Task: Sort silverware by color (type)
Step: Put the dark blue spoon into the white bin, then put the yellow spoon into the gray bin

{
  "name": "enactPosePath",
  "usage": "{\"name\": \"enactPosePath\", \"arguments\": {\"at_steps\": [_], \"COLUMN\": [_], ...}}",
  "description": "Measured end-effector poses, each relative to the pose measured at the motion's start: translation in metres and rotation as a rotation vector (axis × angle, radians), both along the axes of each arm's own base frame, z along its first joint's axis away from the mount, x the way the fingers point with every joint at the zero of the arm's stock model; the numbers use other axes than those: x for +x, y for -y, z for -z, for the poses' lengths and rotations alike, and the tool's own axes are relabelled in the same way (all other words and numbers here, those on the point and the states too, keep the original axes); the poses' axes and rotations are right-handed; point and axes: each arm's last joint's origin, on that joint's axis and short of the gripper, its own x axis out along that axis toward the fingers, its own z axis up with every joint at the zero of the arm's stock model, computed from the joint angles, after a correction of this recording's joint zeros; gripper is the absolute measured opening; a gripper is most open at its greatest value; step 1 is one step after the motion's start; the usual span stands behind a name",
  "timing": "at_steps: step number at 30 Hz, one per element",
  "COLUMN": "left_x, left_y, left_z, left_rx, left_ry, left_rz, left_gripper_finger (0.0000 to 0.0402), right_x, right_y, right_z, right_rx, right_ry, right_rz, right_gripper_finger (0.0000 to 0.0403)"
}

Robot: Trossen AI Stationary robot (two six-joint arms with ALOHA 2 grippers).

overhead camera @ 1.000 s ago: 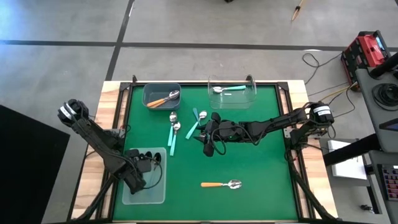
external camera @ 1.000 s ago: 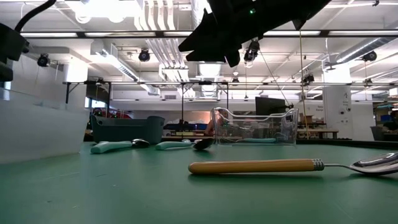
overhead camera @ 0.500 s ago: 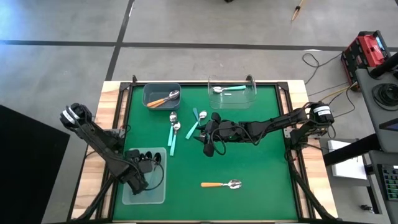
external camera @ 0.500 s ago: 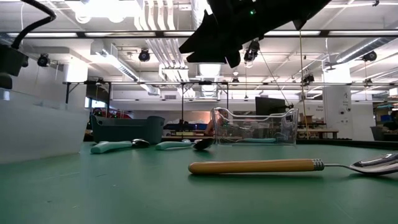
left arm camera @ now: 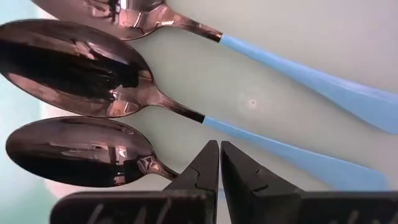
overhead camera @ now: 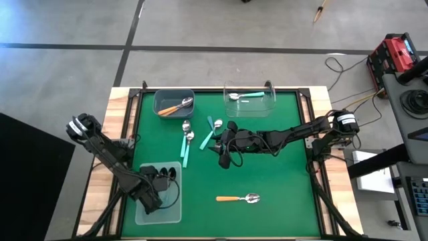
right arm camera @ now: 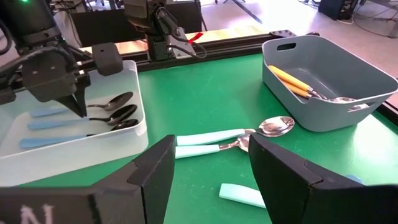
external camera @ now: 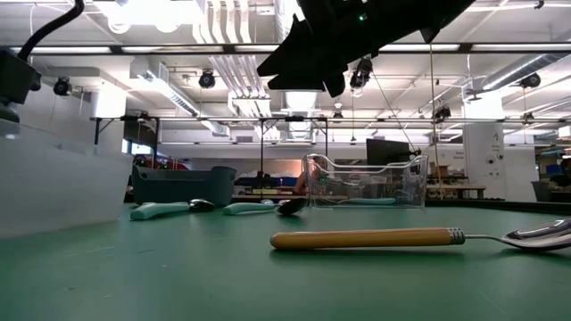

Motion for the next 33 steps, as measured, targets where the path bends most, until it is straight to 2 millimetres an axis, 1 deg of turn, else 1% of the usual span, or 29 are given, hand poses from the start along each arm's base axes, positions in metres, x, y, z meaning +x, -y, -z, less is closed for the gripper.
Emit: {"name": "enactPosePath", "arguments": {"at_steps": [5,9,12,17,21,25,29,33], "left_x": [0.0,0.002,0.006,0.015,0.015,0.009,0.003,-0.003], "left_y": [0.001,0.002,0.005,0.008,0.0,-0.012,-0.024,-0.038], "left_z": [-0.006,-0.019,-0.032,-0.058,-0.077,-0.099,-0.119,-0.137], "left_rx": [0.018,0.058,0.114,0.222,0.313,0.415,0.552,0.717], "left_ry": [-0.019,-0.028,0.033,0.217,0.353,0.499,0.631,0.715], "left_rz": [0.0,0.016,0.073,0.227,0.301,0.334,0.37,0.387], "left_gripper_finger": [0.0,0.0,0.0,0.0,0.0,0.0,0.0,0.0], "right_x": [0.0,0.0,-0.001,-0.002,-0.002,0.002,0.011,0.025], "right_y": [0.0,-0.003,-0.008,-0.014,-0.014,-0.014,-0.012,-0.003], "right_z": [0.0,0.0,0.0,-0.001,-0.003,-0.014,-0.028,-0.038], "right_rx": [0.011,0.015,0.008,0.017,0.071,0.081,0.078,0.079], "right_ry": [0.001,0.0,-0.001,0.002,-0.005,-0.08,-0.122,-0.158], "right_rz": [0.004,-0.007,-0.026,-0.042,-0.026,-0.016,-0.005,0.027], "right_gripper_finger": [0.0196,0.0196,0.0196,0.0196,0.0196,0.0196,0.0196,0.0196]}}
